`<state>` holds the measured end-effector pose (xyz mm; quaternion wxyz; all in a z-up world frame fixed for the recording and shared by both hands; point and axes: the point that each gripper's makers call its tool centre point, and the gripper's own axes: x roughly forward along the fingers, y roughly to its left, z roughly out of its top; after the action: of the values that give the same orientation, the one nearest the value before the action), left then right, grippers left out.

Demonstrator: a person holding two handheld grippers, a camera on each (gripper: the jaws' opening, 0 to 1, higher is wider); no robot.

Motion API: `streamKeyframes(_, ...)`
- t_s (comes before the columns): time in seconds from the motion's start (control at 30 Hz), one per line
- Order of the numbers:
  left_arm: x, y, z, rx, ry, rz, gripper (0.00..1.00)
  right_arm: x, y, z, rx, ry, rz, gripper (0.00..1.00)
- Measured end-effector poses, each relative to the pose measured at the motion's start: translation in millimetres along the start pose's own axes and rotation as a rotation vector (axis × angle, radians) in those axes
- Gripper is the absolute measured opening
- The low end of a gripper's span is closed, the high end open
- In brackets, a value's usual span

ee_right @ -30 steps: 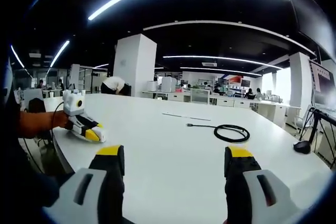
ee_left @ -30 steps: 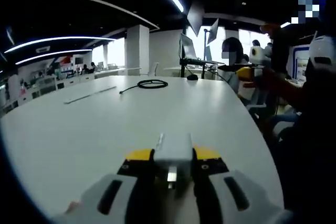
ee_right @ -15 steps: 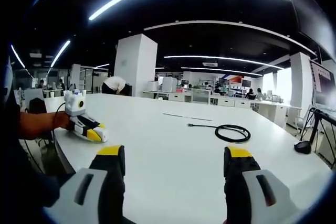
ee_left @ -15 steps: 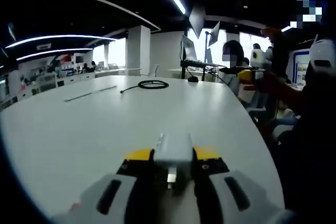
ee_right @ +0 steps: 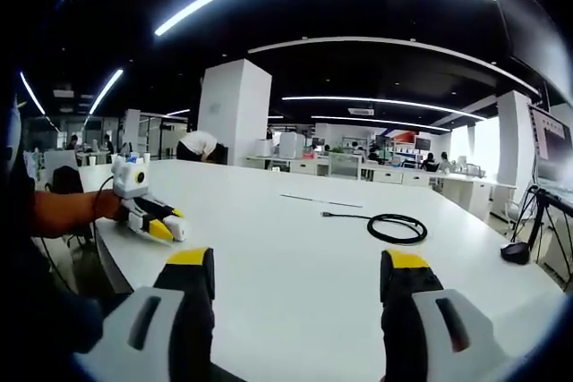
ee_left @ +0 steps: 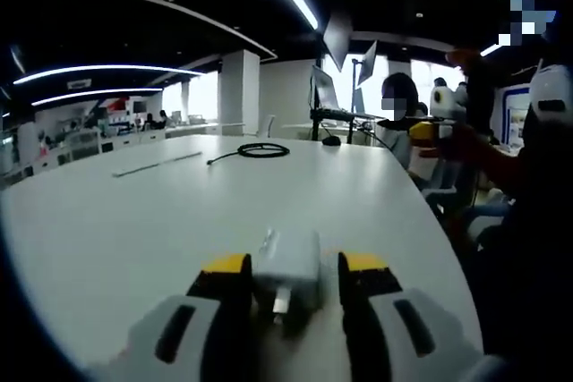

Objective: Plug the desk Type‑C cable into the charger adapter.

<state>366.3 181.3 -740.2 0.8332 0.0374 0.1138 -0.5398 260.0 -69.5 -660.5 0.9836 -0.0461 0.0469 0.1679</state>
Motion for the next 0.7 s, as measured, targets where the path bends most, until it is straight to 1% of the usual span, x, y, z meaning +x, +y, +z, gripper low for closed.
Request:
streamKeyframes(0.03,-2,3.9,4.8,-0.011,-0.022,0.022,0.38,0,-1,-0.5,-0.001,0.001,0.001,0.75)
streamKeyframes(0.07,-5,6.8,7.7,-0.025,-0.027,0.043,0.38,1,-1,-0.4,-0.003,0.001,0.003,0.75)
streamKeyframes(0.1,-9,11.6,8.8,-0.035,-0.025,0.081,0.39,1,-3,-0.3,-0.005,0.002,0.003,0.74)
streamKeyframes(0.13,-13,12.2,10.8,-0.034,-0.035,0.097,0.4,4,-5,-0.8,-0.009,0.004,0.004,0.74)
streamKeyframes(0.17,-14,14.8,8.9,-0.036,-0.021,0.123,0.42,6,-7,-3.2,-0.013,0.012,0.003,0.73)
streamKeyframes(0.2,-15,14.8,8.4,-0.028,-0.016,0.13,0.42,8,-9,-4.9,-0.014,0.019,0.002,0.73)
streamKeyframes(0.27,-16,10.4,6.2,-0.001,-0.001,0.125,0.38,11,-12,-7.1,-0.017,0.025,0.002,0.72)
streamKeyframes(0.37,-17,5.7,5.7,-0.007,0.002,0.117,0.38,20,-17,-14.2,-0.032,0.054,0.007,0.71)
streamKeyframes(0.53,-18,-6.7,14.8,-0.034,-0.055,0.073,0.39,36,-31,-18.9,-0.071,0.096,0.019,0.7)
streamKeyframes(0.6,-19,-8.3,17.2,-0.043,-0.077,0.072,0.4,48,-43,-19.3,-0.096,0.123,0.022,0.7)
streamKeyframes(0.7,-20,-6.6,19.8,-0.059,-0.107,0.074,0.44,61,-55,-18.2,-0.123,0.149,0.028,0.7)
